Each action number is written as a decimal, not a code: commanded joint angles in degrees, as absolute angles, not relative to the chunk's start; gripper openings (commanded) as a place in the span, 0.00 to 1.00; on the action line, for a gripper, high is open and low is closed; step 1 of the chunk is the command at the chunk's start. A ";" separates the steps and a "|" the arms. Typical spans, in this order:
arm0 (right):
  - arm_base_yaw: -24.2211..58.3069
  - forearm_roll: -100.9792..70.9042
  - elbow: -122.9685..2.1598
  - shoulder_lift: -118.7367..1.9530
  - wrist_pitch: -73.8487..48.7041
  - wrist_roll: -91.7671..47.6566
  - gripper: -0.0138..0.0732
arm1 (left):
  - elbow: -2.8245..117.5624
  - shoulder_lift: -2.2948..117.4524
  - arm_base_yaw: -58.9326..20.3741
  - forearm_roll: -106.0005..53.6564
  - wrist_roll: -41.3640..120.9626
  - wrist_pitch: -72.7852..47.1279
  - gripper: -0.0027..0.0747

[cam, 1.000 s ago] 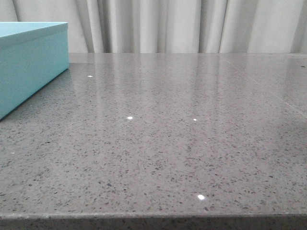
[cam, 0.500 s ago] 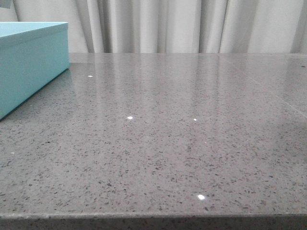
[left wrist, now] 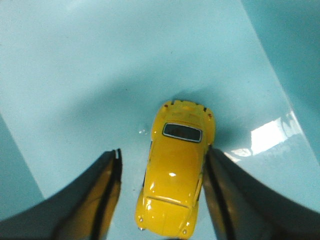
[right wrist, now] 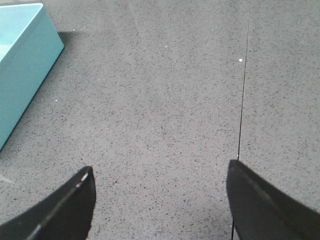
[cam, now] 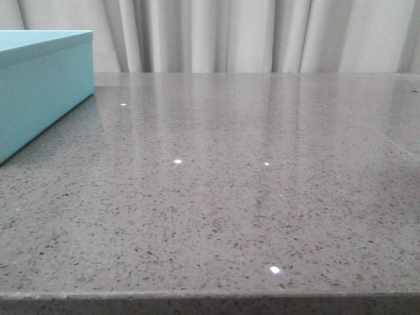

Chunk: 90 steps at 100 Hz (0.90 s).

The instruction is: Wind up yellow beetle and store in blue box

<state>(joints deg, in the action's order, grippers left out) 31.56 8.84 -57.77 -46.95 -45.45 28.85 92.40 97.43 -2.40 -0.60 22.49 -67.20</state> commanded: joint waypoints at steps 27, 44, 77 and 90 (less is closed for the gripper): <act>31.60 11.77 -59.19 -45.86 -43.50 26.64 0.40 | 93.96 83.53 -2.21 -4.86 21.86 -65.86 0.01; 31.60 12.80 -58.99 -43.01 -43.56 25.26 0.11 | 90.76 77.75 -2.21 -7.82 21.86 -64.31 0.01; 31.60 18.67 -53.29 -33.92 -42.77 25.26 0.08 | 73.13 61.38 -2.21 -13.34 21.86 -53.04 0.01; 31.60 19.77 -48.96 -29.81 -39.92 25.26 0.08 | 65.93 54.26 -2.21 -15.34 21.86 -49.11 0.01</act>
